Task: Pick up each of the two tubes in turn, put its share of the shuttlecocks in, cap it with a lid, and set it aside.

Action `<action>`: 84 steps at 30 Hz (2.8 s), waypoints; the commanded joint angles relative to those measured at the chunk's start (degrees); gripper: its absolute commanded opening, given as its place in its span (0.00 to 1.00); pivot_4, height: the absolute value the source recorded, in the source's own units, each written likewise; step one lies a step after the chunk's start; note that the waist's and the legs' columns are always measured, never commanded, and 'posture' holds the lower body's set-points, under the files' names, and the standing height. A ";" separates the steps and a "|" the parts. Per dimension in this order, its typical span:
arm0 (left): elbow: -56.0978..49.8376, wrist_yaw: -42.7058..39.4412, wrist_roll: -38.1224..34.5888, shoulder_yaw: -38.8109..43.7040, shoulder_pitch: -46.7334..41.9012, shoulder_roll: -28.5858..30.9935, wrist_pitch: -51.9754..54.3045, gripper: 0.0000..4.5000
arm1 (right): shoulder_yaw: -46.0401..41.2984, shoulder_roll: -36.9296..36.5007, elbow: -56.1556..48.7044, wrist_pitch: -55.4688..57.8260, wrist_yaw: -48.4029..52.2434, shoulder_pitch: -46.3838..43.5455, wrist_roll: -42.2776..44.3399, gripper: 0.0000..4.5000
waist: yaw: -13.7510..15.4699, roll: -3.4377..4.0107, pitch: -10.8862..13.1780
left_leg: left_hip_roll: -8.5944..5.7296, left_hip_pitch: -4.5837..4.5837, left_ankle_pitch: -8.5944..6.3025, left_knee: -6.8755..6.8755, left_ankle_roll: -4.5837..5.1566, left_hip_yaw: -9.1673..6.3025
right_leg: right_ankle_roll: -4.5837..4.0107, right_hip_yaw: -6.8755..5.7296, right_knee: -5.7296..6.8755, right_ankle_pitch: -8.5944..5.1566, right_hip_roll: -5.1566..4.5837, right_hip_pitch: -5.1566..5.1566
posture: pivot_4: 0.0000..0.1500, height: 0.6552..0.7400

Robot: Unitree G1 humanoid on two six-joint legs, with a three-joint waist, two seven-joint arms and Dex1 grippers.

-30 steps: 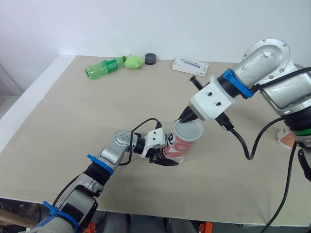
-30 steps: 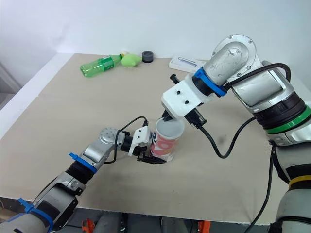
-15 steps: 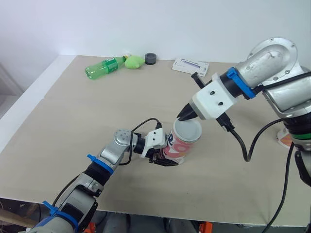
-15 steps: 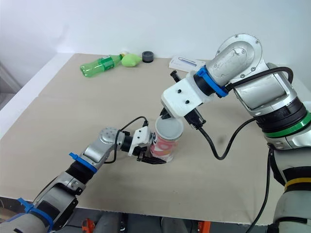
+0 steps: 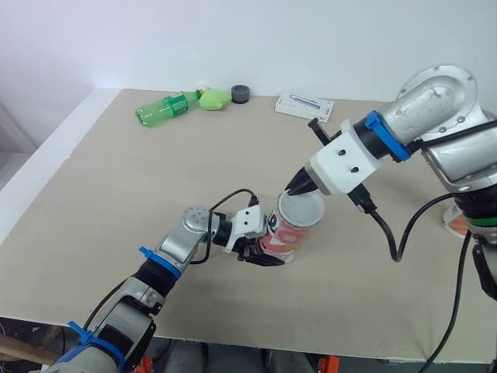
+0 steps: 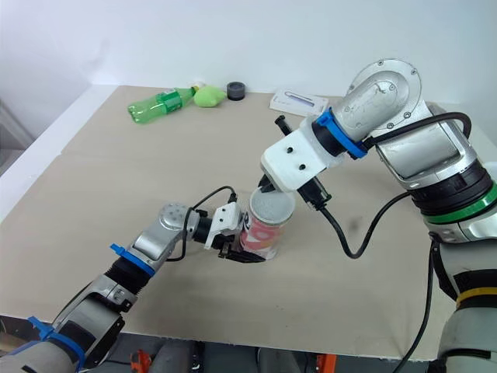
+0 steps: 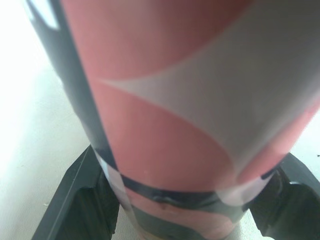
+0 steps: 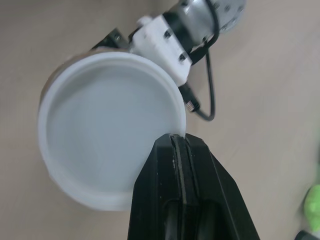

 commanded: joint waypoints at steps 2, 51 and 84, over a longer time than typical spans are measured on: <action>0.74 0.02 1.79 -0.62 1.03 1.29 1.18 0.62 | -1.10 0.13 0.26 -1.05 2.11 -0.63 -1.32 0.01 | -0.01 0.00 0.00 | 0.01 0.02 0.00 0.00 0.00 0.00 | -0.01 -0.01 0.02 0.00 0.01 0.00 | 1.00 0.87; 3.36 -0.45 0.04 1.81 4.05 0.32 -4.50 0.62 | -8.18 4.39 -5.96 5.85 2.11 5.88 -2.82 0.01 | 0.08 0.00 0.00 | -0.02 0.03 0.01 0.06 -0.02 -0.08 | -0.10 0.02 0.74 -0.29 0.10 -0.25 | 1.00 0.87; 3.43 -0.68 0.23 1.48 4.05 0.31 -3.89 0.62 | -9.48 0.81 -1.14 15.87 2.11 -1.39 10.87 0.75 | 0.05 0.02 0.00 | -0.01 0.03 0.01 0.04 -0.02 -0.07 | -0.13 0.02 0.74 -0.28 0.10 -0.29 | 1.00 0.87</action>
